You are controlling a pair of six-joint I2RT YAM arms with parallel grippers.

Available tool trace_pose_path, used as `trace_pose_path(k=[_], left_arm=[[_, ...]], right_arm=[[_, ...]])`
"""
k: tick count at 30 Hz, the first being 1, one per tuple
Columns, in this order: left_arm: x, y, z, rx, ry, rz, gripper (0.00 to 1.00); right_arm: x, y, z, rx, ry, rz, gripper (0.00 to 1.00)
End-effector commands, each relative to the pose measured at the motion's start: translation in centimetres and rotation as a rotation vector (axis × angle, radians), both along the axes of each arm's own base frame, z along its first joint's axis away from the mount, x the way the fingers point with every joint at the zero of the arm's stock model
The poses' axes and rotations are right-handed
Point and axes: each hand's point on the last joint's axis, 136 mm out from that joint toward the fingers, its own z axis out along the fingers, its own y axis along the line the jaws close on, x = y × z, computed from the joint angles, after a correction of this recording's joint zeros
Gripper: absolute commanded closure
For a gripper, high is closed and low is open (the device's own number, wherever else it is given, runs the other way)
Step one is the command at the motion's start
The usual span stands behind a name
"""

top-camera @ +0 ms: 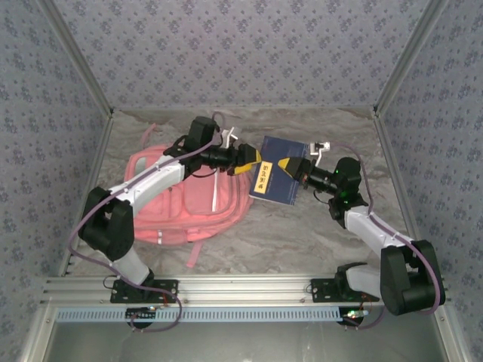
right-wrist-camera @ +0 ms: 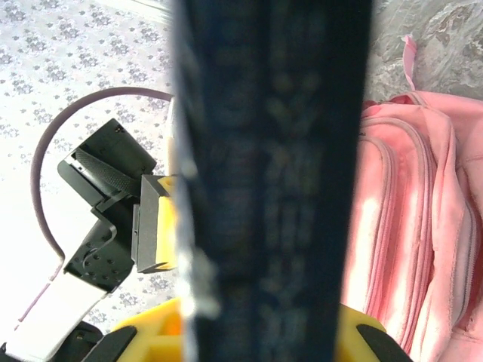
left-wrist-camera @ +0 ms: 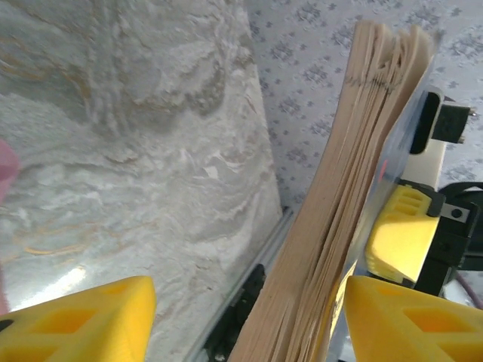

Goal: Pack the student bag

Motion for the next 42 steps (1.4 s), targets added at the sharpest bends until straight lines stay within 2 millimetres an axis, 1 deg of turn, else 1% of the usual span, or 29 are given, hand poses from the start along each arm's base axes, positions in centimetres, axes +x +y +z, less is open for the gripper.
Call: trace_pose_path(k=[1,4,6,12,13,17,20,22,24,26,28,29,30,32,35,36,38,40,42], left_arm=[[-1.2,-1.2,2.7,-0.109,-0.03,-0.07,0.34],[-1.9,-2.1,2.7,-0.145,-0.022,-0.105,0.34],[-2.3,-2.6,2.7,-0.164,-0.015,-0.118,0.36],[-2.1,-3.3,2.8,-0.227,0.047,-0.115,0.44],[-2.1,-3.4,2.8,-0.235,0.055,-0.116,0.48],[-2.2,-3.3,3.5,-0.255,0.04,-0.115,0.76],[-2.3,-3.1,4.0,-0.27,0.03,-0.115,0.91],[-2.3,-3.0,4.2,-0.278,0.025,-0.109,0.99],[-2.0,-2.6,4.3,-0.283,0.017,-0.087,1.0],[-1.3,-1.8,4.6,-0.292,0.004,-0.039,1.0],[-0.4,-0.8,5.0,-0.31,-0.013,0.035,1.0],[0.1,-0.1,5.5,-0.324,-0.029,0.088,1.0],[0.5,0.5,5.9,-0.334,-0.046,0.136,1.0],[1.4,2.1,6.8,-0.349,-0.082,0.271,1.0],[2.0,4.1,8.0,-0.39,-0.102,0.445,1.0],[2.2,4.7,8.2,-0.407,-0.107,0.494,1.0],[2.1,6.0,8.7,-0.437,-0.111,0.601,1.0],[1.7,6.9,9.0,-0.456,-0.124,0.681,1.0],[1.2,7.2,9.6,-0.469,-0.141,0.72,1.0]], right_arm=[[-1.0,0.4,2.2,0.038,-0.078,0.042,1.0],[-1.2,0.6,2.4,0.049,-0.082,0.051,1.0],[-1.3,0.7,2.6,0.054,-0.086,0.059,1.0],[-1.5,0.9,2.3,0.055,-0.069,0.068,1.0],[-1.5,0.8,2.3,0.057,-0.064,0.069,1.0],[-1.3,0.5,1.8,0.05,-0.05,0.05,1.0],[-1.0,0.0,1.4,0.024,-0.041,0.023,1.0],[-1.0,-0.3,1.1,-0.002,-0.041,0.0,0.99],[-1.0,-0.6,1.0,-0.026,-0.041,-0.02,0.74],[-1.2,-1.1,1.2,-0.043,-0.045,-0.054,0.43],[-1.2,-1.8,1.1,-0.066,-0.032,-0.112,0.21],[-1.2,-2.4,0.8,-0.078,-0.015,-0.151,0.12],[-1.3,-2.8,1.1,-0.057,-0.004,-0.186,0.07],[-1.6,-3.4,2.9,0.026,-0.037,-0.23,0.0],[-2.5,-3.8,4.0,0.085,-0.047,-0.267,0.0],[-2.7,-3.9,4.2,0.097,-0.052,-0.291,0.0],[-2.9,-4.5,3.9,0.107,-0.035,-0.359,0.0],[-3.4,-4.7,3.9,0.11,-0.044,-0.409,0.0],[-3.8,-4.5,4.1,0.124,-0.058,-0.443,0.01]])
